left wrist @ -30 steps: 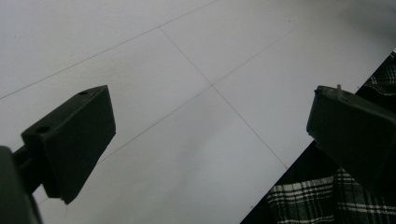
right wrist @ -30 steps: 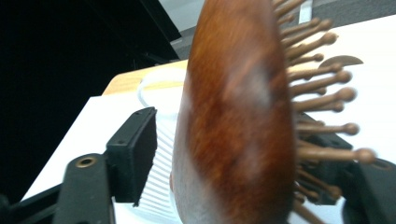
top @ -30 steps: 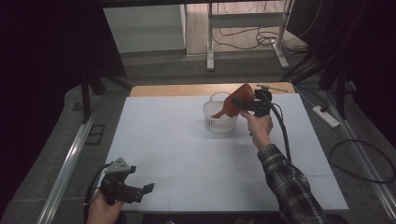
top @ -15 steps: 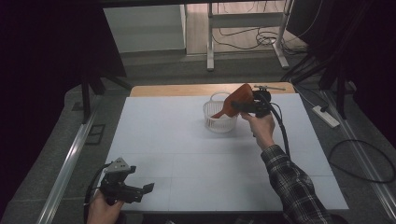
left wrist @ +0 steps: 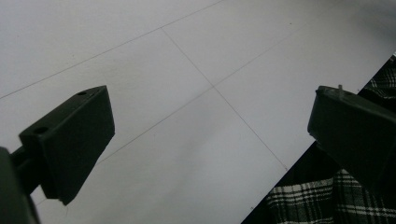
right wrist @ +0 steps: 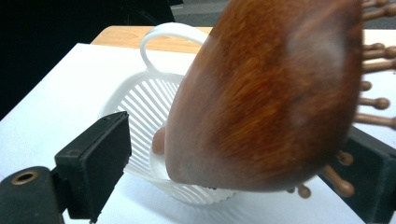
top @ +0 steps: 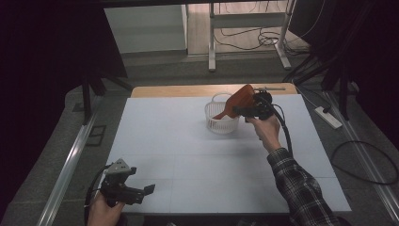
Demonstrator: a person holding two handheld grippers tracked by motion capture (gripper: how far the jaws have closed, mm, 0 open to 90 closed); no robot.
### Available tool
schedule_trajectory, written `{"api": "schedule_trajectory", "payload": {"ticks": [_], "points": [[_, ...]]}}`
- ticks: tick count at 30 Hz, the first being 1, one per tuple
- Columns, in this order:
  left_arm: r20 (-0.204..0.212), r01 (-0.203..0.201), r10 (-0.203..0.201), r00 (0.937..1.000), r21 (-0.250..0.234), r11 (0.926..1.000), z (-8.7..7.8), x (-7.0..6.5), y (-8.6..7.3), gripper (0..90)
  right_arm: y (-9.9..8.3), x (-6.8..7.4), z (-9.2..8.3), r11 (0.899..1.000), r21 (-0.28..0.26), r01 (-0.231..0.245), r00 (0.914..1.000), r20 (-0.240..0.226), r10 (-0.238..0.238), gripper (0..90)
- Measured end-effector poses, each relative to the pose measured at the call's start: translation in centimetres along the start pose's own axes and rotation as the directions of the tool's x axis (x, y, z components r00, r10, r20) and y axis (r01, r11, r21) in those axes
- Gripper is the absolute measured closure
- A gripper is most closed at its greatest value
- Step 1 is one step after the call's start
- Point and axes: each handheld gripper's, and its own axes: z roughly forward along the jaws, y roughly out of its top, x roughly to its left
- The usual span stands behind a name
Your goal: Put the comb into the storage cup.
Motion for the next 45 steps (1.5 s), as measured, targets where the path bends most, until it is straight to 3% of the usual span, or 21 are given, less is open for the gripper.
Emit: {"api": "schedule_trajectory", "payload": {"ticks": [14, 28, 45], "points": [[0.003, 0.001, -0.001, 1.0, 0.001, 1.0, 0.0, 0.0, 0.0, 1.5, 0.0, 0.2, -0.8, 0.997, 0.021, 0.081, 0.9967, -0.007, -0.08, 5.0], [-0.002, 0.004, -0.004, 1.0, 0.008, 1.0, 0.1, 0.0, 0.0, 1.2, -0.6, 0.3, -1.8, 0.992, 0.029, 0.126, 0.9918, -0.024, -0.126, 2.7], [-0.003, 0.007, -0.007, 1.0, 0.005, 1.0, 0.0, 0.1, 0.1, 0.9, -1.5, 0.6, -2.5, 0.98, 0.082, 0.18, 0.9833, -0.043, -0.177, 0.0]]}}
